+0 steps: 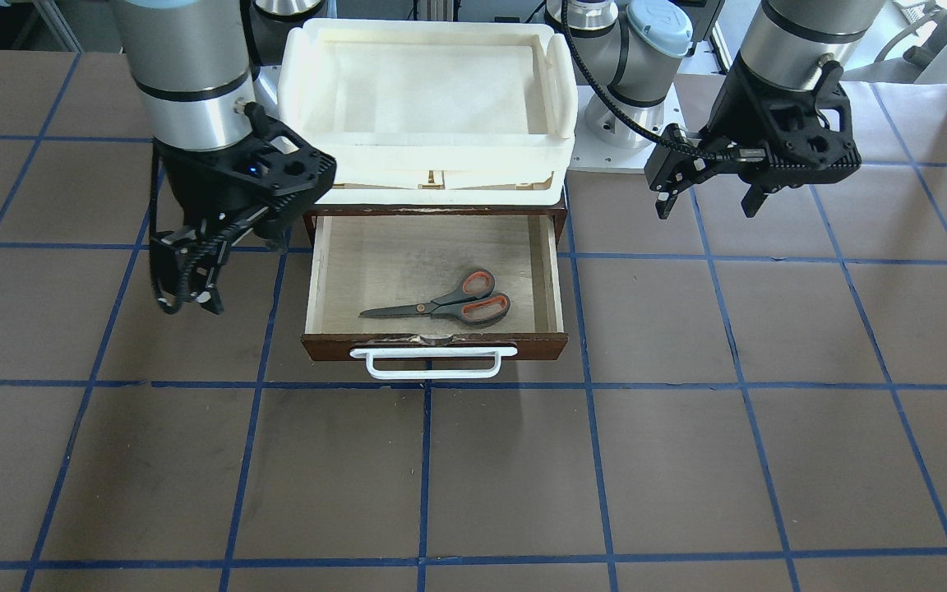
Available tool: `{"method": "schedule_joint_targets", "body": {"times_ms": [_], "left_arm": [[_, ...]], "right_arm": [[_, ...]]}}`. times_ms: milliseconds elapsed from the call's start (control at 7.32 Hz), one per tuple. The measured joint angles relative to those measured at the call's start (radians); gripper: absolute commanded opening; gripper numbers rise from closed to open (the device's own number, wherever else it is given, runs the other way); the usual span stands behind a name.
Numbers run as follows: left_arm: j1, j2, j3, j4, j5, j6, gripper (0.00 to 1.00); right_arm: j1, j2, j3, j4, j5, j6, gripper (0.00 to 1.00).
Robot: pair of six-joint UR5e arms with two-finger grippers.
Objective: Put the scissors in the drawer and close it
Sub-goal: 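Release the scissors into the drawer and raise the right gripper away, then move the left gripper over the drawer's front edge near the white handle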
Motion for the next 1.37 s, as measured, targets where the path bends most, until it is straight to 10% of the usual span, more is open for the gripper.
{"method": "schedule_joint_targets", "body": {"times_ms": [683,1366], "left_arm": [[0.002,-0.037,0.016,0.047,0.004,0.005,1.0],[-0.105,-0.199,0.066,0.192,0.002,-0.136,1.0]], "right_arm": [[-0.1,-0.098,0.0,0.11,0.015,0.672,1.0],[-0.1,-0.164,0.062,0.206,0.08,0.734,1.0]]}}
